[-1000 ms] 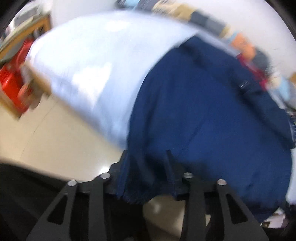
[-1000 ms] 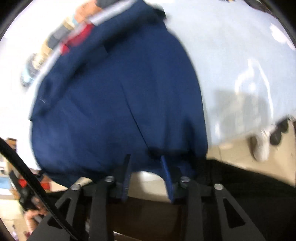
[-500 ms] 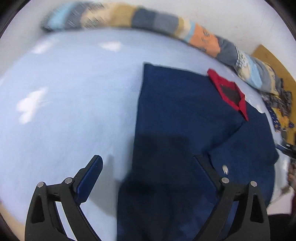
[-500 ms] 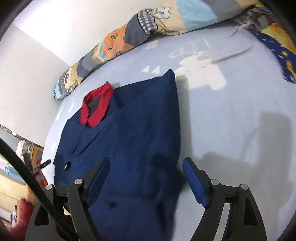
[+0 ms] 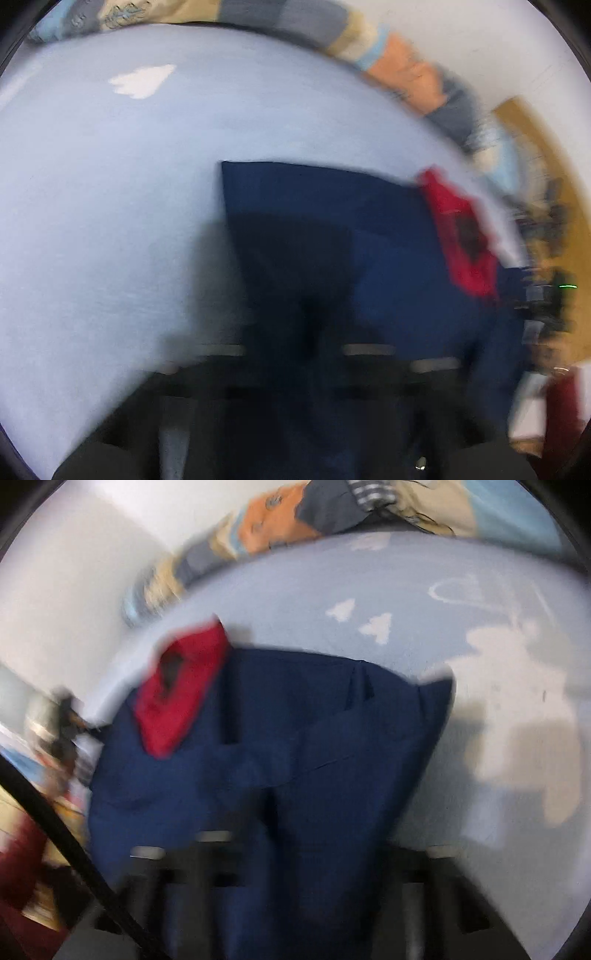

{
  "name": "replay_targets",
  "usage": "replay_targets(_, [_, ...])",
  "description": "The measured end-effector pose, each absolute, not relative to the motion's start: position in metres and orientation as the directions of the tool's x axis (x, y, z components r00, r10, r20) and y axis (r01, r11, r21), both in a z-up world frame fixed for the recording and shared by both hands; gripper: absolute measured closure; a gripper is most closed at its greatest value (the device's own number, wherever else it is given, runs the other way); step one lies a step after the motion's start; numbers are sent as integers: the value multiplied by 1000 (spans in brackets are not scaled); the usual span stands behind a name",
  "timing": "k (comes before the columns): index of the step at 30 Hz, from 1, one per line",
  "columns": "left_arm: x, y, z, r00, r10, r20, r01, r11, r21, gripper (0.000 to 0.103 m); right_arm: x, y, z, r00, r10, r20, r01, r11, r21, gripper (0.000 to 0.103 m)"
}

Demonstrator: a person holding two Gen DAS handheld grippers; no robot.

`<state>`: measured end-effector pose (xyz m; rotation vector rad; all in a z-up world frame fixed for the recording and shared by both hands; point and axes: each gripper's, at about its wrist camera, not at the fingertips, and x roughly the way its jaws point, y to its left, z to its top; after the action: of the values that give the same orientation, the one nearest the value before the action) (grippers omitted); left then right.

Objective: Fold large clothes

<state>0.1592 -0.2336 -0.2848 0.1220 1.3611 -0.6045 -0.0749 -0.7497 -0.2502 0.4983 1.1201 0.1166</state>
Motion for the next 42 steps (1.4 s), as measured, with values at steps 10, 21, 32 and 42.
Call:
replay_targets(10, [106,-247,-219,391,-323,-862,544,837,-67,97,-96,-680,-144,580,-42,-814,117,993,32,94])
replay_targets(21, [128,-258,-135,485,-396,-779,552,830,-78,100,-83,-676,-65,668,-170,-724,110,985,-129,100])
replay_targets(32, [227,-312,-140,549,-375,-747,491,868,-75,99,17,-759,-61,656,-286,-699,231,957,-175,100])
replay_targets(42, [281,-289,-229,495,-205,-844,337,941,-32,59,37,-834,-130,590,-332,-736,425,903,-66,41])
